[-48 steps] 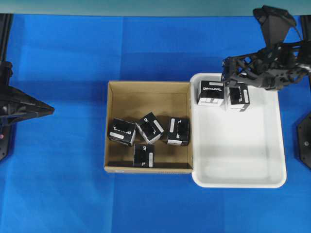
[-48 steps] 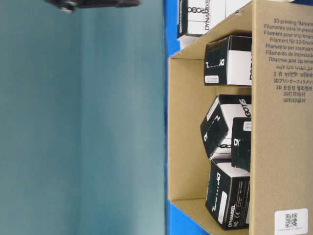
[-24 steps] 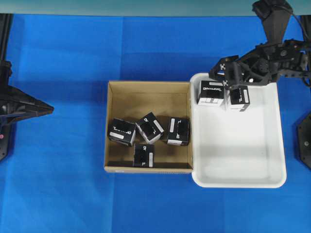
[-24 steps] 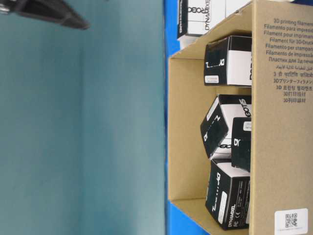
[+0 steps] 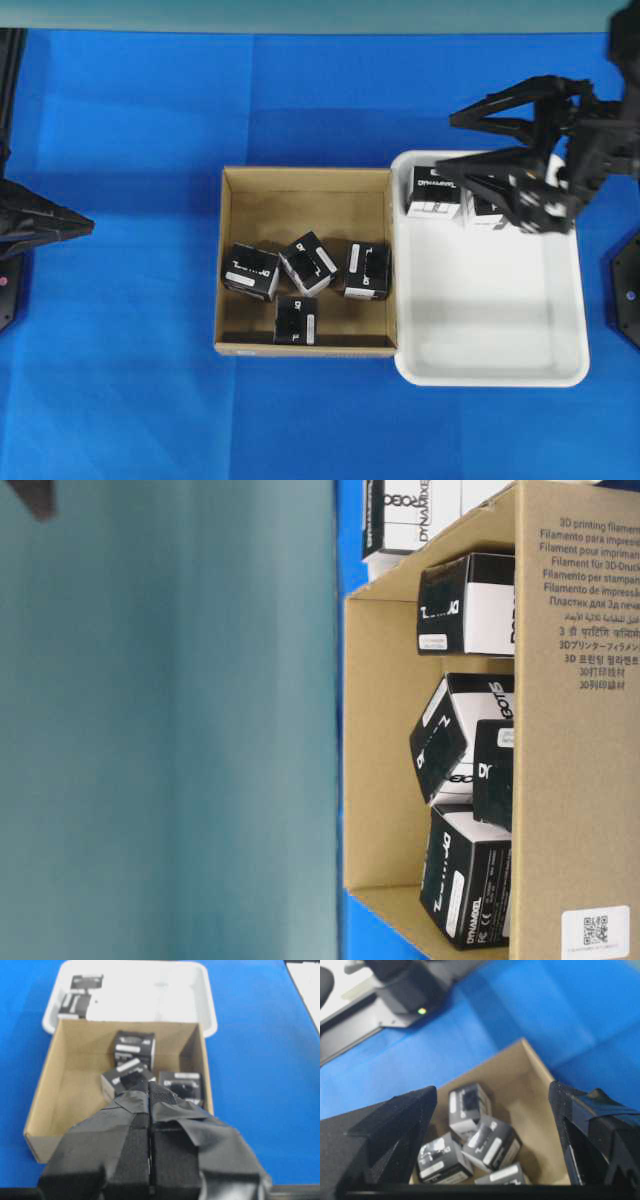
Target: Pick a box that is randomly placed inside the cardboard box.
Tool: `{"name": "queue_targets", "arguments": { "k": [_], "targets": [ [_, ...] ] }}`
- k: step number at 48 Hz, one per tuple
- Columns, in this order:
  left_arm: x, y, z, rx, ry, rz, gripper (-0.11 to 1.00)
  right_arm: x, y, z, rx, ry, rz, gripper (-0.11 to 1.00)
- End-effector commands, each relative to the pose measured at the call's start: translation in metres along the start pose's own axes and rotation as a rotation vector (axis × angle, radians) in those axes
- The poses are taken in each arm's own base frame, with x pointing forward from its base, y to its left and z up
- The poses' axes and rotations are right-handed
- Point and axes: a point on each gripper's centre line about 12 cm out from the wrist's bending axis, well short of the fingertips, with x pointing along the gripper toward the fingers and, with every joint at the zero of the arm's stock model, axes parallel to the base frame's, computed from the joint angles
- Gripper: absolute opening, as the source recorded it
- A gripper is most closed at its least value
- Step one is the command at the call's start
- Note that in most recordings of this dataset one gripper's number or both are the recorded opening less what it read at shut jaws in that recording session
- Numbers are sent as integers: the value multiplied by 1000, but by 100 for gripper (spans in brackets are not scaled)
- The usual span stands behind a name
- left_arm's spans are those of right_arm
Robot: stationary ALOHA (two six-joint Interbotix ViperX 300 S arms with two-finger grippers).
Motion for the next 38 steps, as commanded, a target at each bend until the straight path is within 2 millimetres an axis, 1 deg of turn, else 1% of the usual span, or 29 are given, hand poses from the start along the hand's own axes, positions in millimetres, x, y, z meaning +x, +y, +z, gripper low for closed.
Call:
{"name": "queue_targets", "arguments": {
  "k": [1, 9, 19, 28, 38],
  "targets": [
    [0, 0, 5, 1, -15, 2, -7, -11, 9, 6, -80, -47, 42, 95],
    [0, 1, 6, 1, -18, 3, -7, -32, 19, 11, -212, -101, 89, 95],
    [-4, 0, 9, 1, -38, 3, -7, -52, 27, 12, -321, -156, 132, 95],
    [-7, 0, 12, 1, -58, 3, -7, -63, 28, 5, -354, -157, 155, 95],
    [-12, 0, 17, 0, -83, -2, -7, -69, 26, -2, -359, -143, 158, 95]
  ]
}}
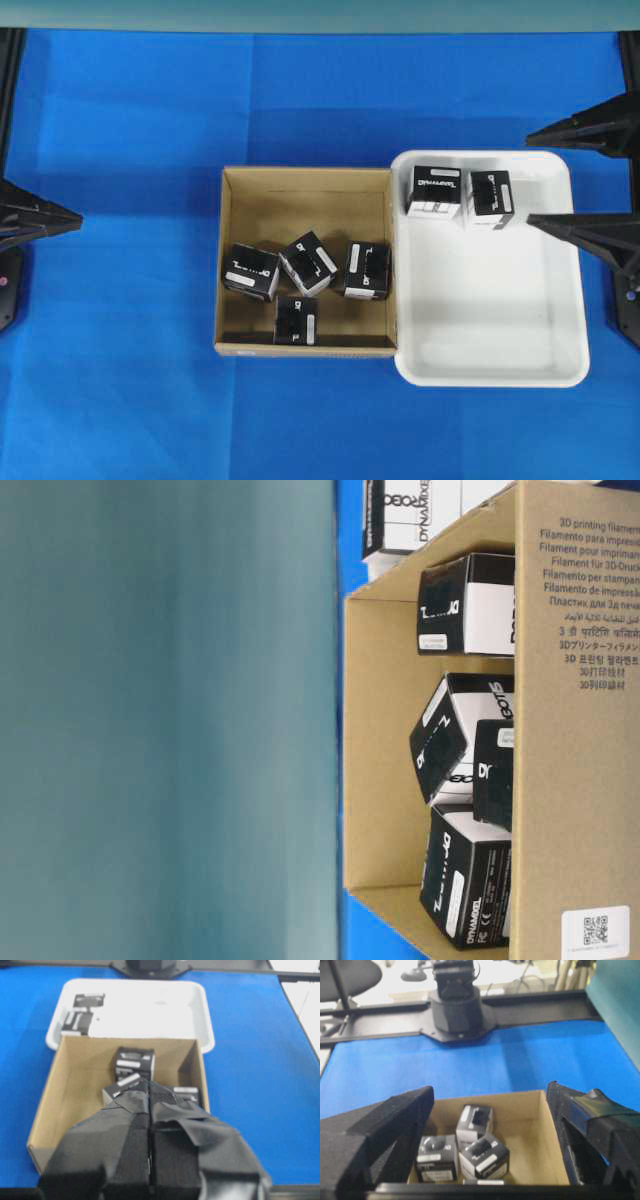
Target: Pick a box that is randomly placed inside the cardboard box.
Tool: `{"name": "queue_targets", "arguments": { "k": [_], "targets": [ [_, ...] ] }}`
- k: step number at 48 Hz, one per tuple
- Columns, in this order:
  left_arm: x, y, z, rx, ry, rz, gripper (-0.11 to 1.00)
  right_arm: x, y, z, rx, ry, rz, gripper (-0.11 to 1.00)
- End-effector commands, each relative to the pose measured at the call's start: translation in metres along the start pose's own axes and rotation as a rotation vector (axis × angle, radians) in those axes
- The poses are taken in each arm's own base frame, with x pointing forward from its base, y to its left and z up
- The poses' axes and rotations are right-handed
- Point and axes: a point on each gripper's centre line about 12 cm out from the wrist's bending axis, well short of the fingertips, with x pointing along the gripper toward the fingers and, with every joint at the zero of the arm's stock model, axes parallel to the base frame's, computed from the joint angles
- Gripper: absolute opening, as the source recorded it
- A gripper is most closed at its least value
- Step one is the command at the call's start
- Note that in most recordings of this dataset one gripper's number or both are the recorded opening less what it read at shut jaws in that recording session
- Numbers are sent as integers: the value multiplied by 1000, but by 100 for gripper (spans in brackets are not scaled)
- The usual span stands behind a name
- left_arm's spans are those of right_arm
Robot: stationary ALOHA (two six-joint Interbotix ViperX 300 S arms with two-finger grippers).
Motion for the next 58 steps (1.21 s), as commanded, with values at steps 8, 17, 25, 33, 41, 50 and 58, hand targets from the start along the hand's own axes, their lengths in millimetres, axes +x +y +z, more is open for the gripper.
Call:
{"name": "queue_targets", "arguments": {
  "k": [8, 17, 25, 33, 41, 50, 58],
  "targets": [
    [-5, -1, 17, 0, -77, -4, -7, -1, 0, 0, -15, -3, 1, 95],
    [-4, -2, 16, 2, -77, -11, -7, -1, 0, -1, -15, 0, 1, 95],
    [-4, -2, 23, 2, -129, -14, -7, -2, 0, -1, -12, -6, 2, 95],
    [-1, -2, 26, 5, -170, -15, -7, -2, 0, -1, -12, 0, 1, 95],
    [3, -4, 22, 21, -153, -20, -7, -2, 0, -2, -14, 0, -2, 95],
    [7, -6, 19, 41, -140, -31, -7, -2, 0, 1, -6, -21, 1, 95],
    [6, -6, 20, 41, -146, -31, -7, -2, -1, -2, -12, -11, -2, 95]
  ]
}}
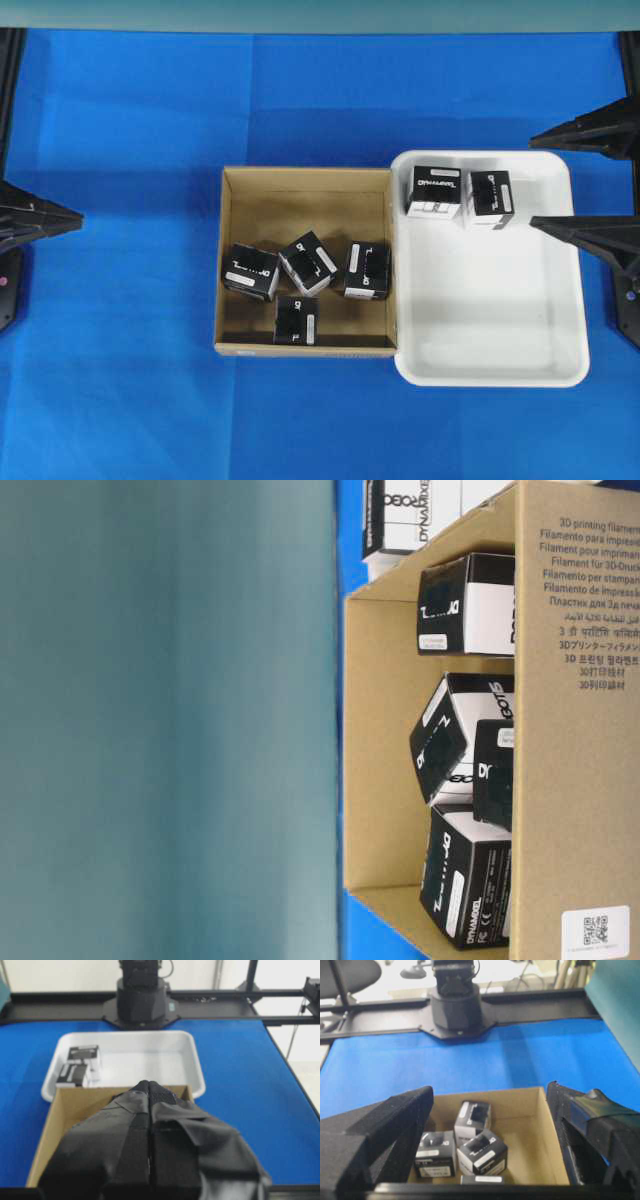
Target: Pick a box that is randomly placed inside the cardboard box.
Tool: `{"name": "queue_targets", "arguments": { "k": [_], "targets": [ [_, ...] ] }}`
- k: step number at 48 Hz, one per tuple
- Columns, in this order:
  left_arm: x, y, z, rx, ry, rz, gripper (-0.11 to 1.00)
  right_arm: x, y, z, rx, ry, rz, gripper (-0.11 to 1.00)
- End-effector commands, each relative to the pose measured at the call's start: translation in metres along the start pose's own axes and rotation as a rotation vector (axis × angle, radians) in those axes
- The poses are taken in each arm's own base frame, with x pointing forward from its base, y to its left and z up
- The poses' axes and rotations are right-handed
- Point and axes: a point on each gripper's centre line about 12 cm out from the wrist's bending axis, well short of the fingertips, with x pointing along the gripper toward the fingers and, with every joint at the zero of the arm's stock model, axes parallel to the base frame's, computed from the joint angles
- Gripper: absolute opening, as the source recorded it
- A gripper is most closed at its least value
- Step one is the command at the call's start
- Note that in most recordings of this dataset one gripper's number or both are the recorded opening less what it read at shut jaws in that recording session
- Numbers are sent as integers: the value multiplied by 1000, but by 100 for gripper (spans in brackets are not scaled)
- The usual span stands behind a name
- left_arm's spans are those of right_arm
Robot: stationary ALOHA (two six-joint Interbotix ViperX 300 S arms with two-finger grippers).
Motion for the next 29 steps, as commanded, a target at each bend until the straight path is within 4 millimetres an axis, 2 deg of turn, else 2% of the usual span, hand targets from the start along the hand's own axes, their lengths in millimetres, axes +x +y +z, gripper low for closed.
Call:
{"name": "queue_targets", "arguments": {
  "k": [1, 29],
  "targets": [
    [1, 0, 6, -2, -18, 2, -7, 1, -1, 1, -1, -5, -2, 95],
    [2, -2, 3, -15, -8, -11, -7, 1, 0, 0, -52, -3, -1, 95]
  ]
}}
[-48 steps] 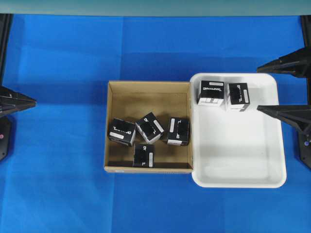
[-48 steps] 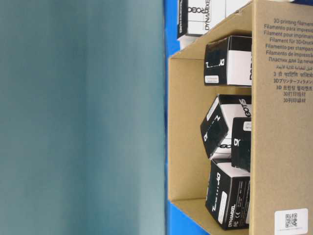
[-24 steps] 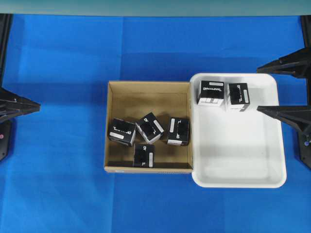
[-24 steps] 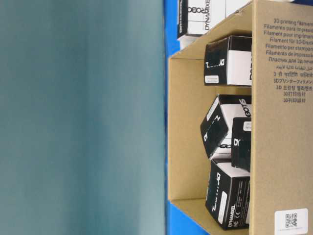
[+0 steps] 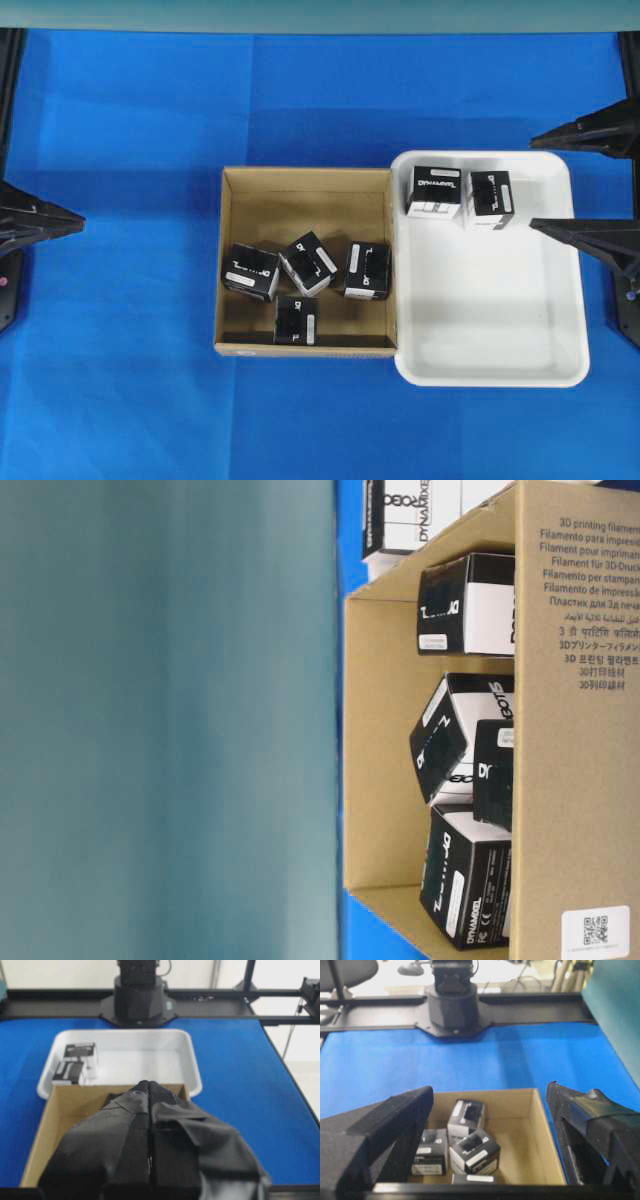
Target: Pick a box that is randomly placed inside the cardboard box.
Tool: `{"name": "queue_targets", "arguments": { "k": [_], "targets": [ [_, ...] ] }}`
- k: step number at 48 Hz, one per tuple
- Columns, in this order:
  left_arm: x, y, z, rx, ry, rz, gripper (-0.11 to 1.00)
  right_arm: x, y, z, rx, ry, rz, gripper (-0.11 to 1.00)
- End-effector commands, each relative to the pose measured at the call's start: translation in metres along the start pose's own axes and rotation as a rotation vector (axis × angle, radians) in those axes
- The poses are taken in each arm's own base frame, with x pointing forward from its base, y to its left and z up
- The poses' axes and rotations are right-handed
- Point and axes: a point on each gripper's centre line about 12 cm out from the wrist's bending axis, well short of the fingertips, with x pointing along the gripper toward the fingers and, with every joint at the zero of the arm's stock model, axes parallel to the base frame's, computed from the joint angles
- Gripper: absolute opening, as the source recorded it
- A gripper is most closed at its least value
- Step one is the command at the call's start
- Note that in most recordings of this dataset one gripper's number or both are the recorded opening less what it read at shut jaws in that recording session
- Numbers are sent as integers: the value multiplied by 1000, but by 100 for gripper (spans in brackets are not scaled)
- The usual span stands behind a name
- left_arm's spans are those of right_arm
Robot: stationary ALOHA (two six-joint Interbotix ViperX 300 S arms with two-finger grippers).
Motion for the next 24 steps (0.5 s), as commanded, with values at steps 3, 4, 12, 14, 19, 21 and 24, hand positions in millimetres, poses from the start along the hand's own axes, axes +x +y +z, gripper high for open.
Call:
{"name": "queue_targets", "arguments": {
  "k": [3, 4, 12, 14, 19, 21, 24],
  "targets": [
    [1, 0, 8, 11, -32, -2, -7, 2, 1, 1, -8, 0, 3, 95],
    [1, 0, 8, 15, -37, -2, -7, 2, 1, 0, -7, 1, 6, 95],
    [1, -1, 8, 17, -45, -3, -7, 3, 3, -4, -7, 10, 13, 95],
    [1, -1, 8, 14, -45, -5, -7, 4, 2, -6, -6, 21, 11, 95],
    [1, -1, 7, 6, -41, -3, -7, 4, 1, -5, 2, 18, 5, 95],
    [1, -1, 8, 6, -44, -3, -7, 4, 1, -5, 3, 17, 2, 95],
    [1, -1, 10, 9, -63, -5, -7, 4, 0, -5, 1, 15, 1, 95]
  ]
}}
